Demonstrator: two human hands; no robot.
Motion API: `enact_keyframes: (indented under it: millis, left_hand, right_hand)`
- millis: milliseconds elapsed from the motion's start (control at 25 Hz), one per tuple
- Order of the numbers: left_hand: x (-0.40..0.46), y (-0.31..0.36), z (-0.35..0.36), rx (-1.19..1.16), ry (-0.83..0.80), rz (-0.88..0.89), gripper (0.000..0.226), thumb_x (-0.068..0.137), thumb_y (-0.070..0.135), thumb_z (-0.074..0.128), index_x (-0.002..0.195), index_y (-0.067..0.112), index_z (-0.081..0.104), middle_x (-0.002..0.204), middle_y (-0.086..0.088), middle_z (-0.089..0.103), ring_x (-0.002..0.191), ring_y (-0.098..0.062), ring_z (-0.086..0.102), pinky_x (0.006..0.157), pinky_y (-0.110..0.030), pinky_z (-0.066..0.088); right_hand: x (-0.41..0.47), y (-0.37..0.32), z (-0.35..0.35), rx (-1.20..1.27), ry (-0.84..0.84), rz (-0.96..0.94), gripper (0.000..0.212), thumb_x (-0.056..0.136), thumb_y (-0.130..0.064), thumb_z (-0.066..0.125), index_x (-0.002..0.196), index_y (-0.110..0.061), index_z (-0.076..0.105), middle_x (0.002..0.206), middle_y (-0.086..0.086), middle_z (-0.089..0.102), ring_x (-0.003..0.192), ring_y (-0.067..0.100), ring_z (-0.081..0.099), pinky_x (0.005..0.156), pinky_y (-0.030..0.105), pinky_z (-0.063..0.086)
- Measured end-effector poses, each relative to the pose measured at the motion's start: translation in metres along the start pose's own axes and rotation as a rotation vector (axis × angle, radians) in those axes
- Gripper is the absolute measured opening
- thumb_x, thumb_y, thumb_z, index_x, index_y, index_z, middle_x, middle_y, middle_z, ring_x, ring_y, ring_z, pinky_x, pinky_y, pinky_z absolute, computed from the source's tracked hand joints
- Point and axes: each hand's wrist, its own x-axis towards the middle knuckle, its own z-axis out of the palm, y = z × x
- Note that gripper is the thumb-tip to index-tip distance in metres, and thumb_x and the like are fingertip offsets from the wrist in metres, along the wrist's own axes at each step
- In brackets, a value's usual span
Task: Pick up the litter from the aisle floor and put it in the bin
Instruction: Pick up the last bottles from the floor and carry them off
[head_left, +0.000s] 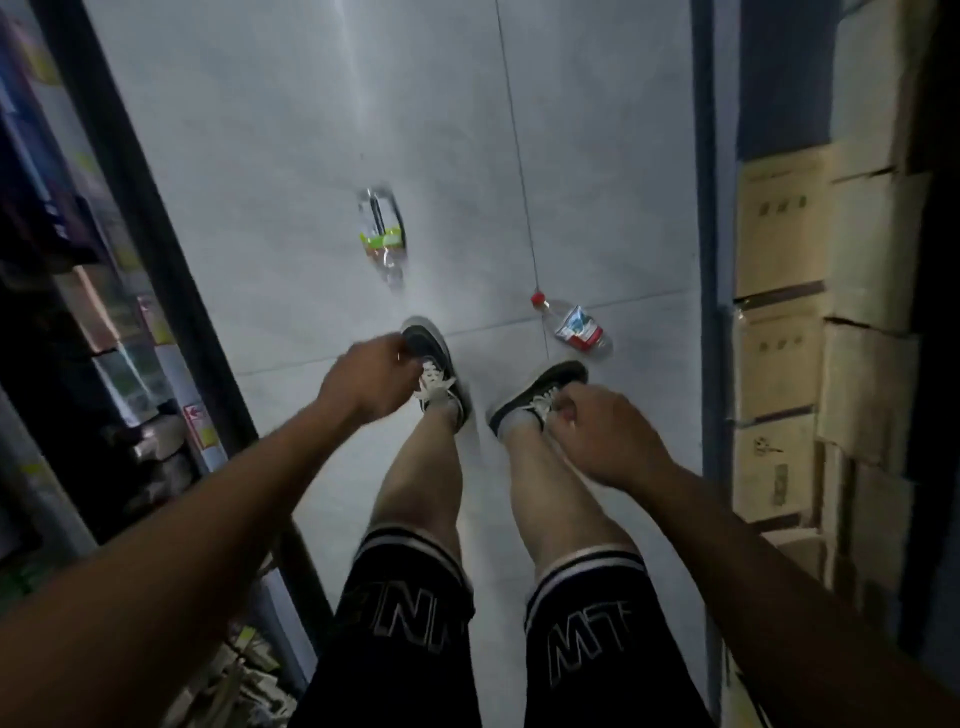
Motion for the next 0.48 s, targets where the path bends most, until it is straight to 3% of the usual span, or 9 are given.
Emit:
enact_keyframes:
  millis: [120,280,480]
  left_hand:
    - [0.108,0.003,0.067,0.007,0.034,-0.035,0.021,0.088,0.032,0.052,0.099,0.021,0.066,0.097,-0.004,0.069,0.092,-0.031,0.063,0.078,-0.037,0.052]
    - [0.231,0.013,0.169,0.015,-0.029,0.051,0.025,0.084,0.032,0.05,0.1,0.024,0.069,0.099,-0.002,0.07,0.092,-0.026,0.064,0.081,-0.037,0.054]
    - [0.337,0.01,0.254,0.085,-0.038,0.137,0.023,0.085,0.035,0.05,0.098,0.027,0.067,0.105,-0.005,0.072,0.095,-0.028,0.064,0.083,-0.036,0.052]
  right_hand:
    - [0.119,0.043,0.047,0.084,0.074,0.068,0.033,0.095,-0.03,0.06,0.125,-0.016,0.063,0.114,0.006,0.069,0.105,0.025,0.064,0.08,0.032,0.046]
    - [0.257,0.114,0.11,0.011,0.174,0.18,0.044,0.091,-0.027,0.061,0.131,-0.01,0.053,0.124,0.013,0.062,0.113,0.032,0.06,0.086,0.04,0.05]
    - [0.379,0.192,0.178,-0.263,0.297,0.214,0.101,0.073,-0.033,0.082,0.152,-0.002,0.028,0.15,0.024,0.039,0.136,0.041,0.04,0.114,0.049,0.035]
